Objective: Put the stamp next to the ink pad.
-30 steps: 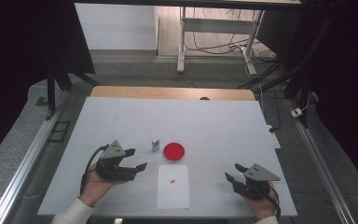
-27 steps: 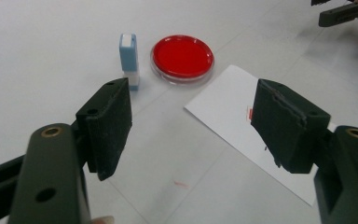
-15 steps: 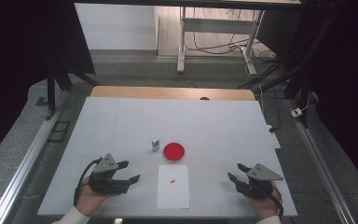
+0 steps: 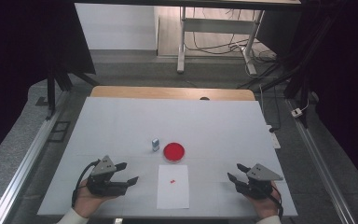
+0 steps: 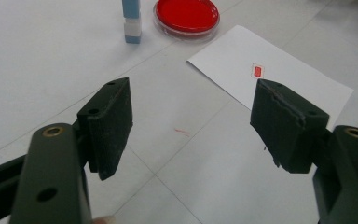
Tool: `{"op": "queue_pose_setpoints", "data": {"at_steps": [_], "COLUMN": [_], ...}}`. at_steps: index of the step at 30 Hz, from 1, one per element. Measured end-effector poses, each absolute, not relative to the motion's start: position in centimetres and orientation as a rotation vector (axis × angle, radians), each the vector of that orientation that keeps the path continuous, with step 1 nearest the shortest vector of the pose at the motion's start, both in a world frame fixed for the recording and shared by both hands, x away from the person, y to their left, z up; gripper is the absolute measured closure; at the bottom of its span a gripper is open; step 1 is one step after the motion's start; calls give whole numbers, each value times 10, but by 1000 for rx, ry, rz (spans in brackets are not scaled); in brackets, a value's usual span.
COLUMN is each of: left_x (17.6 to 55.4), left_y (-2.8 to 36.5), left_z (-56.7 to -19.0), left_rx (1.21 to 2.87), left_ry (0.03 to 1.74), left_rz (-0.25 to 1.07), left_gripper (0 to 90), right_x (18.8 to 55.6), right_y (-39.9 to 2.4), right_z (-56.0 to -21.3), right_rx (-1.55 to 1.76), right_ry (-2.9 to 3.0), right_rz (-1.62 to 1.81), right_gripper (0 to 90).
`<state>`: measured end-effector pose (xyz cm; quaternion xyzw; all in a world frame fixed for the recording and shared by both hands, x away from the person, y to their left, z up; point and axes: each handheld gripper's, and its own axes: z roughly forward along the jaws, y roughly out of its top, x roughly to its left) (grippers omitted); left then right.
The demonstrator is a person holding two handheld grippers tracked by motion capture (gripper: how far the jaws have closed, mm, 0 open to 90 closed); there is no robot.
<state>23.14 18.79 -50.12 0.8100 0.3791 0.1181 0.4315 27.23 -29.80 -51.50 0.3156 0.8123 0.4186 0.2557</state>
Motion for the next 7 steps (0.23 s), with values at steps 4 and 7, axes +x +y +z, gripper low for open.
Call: {"op": "queue_pose_setpoints", "data": {"at_steps": [4, 7], "left_x": [232, 232], "left_y": [188, 188], "left_z": [-502, -502], "left_rx": [2019, 2019], "left_ry": [947, 949], "left_rz": [294, 293], "left_gripper": [299, 299], "right_x": [272, 272], "right_y": [-298, -298], "right_z": [-515, -515], "right_rx": [856, 855], "right_ry": [2202, 2204], "right_rz": [1132, 1132], "right_gripper": [462, 461]}}
